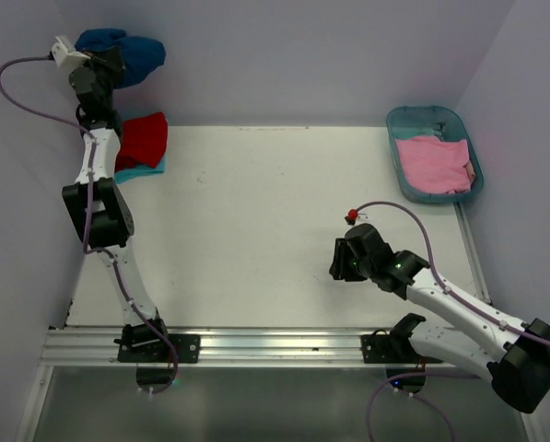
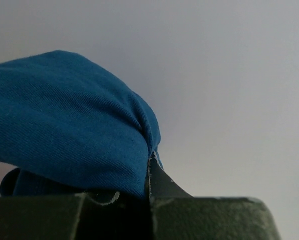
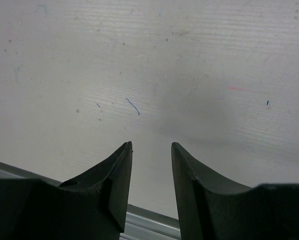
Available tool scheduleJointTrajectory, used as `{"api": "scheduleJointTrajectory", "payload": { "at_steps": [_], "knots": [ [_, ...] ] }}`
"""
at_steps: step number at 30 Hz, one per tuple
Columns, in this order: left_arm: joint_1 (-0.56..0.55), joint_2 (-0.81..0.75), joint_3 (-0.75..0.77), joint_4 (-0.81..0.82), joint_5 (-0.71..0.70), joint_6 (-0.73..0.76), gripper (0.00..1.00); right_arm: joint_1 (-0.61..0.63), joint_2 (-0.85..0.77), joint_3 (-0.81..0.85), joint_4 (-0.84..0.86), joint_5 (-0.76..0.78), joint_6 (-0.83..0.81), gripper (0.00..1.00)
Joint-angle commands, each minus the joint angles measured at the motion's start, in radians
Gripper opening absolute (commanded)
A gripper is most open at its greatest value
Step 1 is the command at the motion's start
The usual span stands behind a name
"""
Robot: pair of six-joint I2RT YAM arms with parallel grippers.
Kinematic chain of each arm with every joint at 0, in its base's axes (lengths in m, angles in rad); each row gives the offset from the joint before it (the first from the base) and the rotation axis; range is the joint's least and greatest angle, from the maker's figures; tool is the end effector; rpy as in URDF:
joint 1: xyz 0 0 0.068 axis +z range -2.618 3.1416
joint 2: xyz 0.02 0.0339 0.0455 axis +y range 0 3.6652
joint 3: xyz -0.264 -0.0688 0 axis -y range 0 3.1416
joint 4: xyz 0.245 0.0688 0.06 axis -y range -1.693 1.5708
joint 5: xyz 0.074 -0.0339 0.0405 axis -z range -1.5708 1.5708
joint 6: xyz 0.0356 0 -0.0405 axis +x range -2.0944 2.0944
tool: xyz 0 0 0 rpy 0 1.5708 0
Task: Fold and stack the t-shirts
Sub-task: Put the neatly folded tshirt into the corner of the board with the left arm
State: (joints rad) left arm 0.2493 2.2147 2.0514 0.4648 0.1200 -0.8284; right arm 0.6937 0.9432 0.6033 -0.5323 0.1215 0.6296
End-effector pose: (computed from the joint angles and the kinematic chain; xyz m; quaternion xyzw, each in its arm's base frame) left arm 0.5189 0.1277 0.3765 -0.2622 0.5327 -0.2636 0.7602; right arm 0.1460 0.1158 0.2184 -0.0093 0.9381 0.1649 0.3046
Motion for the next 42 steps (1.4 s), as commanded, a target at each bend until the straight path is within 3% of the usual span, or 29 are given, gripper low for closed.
{"api": "scheduleJointTrajectory", "payload": {
  "at_steps": [1,3,7,13,23,25,26,28,29,31,34,37,41,42],
  "knots": [
    [0.034,0.1,-0.051,-0.067,-0.138,0.1,0.0,0.0,0.006,0.07,-0.038,0.007,0.007,0.41],
    [0.042,0.164,-0.095,-0.098,-0.132,0.103,0.0,0.001,0.002,0.085,-0.063,0.006,0.001,0.4],
    [0.057,0.184,-0.351,-0.02,-0.134,-0.028,0.0,0.0,-0.026,0.125,-0.1,0.004,0.002,0.4],
    [0.062,0.09,-0.591,0.081,-0.164,-0.228,0.0,0.001,-0.066,0.121,-0.123,0.017,0.013,0.4],
    [0.068,-0.052,-0.606,0.094,-0.079,-0.357,0.0,0.006,-0.099,0.078,-0.089,-0.003,0.018,0.41],
    [0.07,-0.099,-0.634,0.069,-0.062,-0.396,0.26,0.004,-0.101,0.069,-0.083,-0.005,0.015,0.43],
    [0.073,-0.125,-0.655,0.06,-0.062,-0.415,0.49,0.004,-0.1,0.064,-0.075,-0.005,0.015,0.44],
    [0.073,-0.232,-0.727,0.016,-0.091,-0.462,0.65,0.004,-0.093,0.053,-0.069,-0.002,0.013,0.46],
    [0.073,-0.275,-0.755,-0.027,-0.115,-0.471,0.91,0.004,-0.093,0.049,-0.06,0.0,0.01,0.46],
    [0.059,-0.401,-0.809,-0.081,-0.161,-0.476,1.0,0.006,-0.09,0.039,-0.048,-0.002,0.009,0.47],
    [0.024,-0.539,-0.852,-0.146,-0.209,-0.436,1.0,0.007,-0.089,0.033,-0.028,-0.005,0.007,0.48],
    [-0.002,-0.599,-0.893,-0.08,-0.212,-0.402,1.0,0.009,-0.09,0.027,-0.015,-0.009,0.005,0.48],
    [-0.004,-0.492,-0.84,0.079,-0.192,-0.313,0.93,0.009,-0.118,0.009,-0.006,-0.026,0.018,0.47],
    [0.004,-0.442,-0.753,0.074,-0.165,-0.299,0.9,0.007,-0.127,0.003,-0.006,-0.032,0.019,0.45]
  ]
}}
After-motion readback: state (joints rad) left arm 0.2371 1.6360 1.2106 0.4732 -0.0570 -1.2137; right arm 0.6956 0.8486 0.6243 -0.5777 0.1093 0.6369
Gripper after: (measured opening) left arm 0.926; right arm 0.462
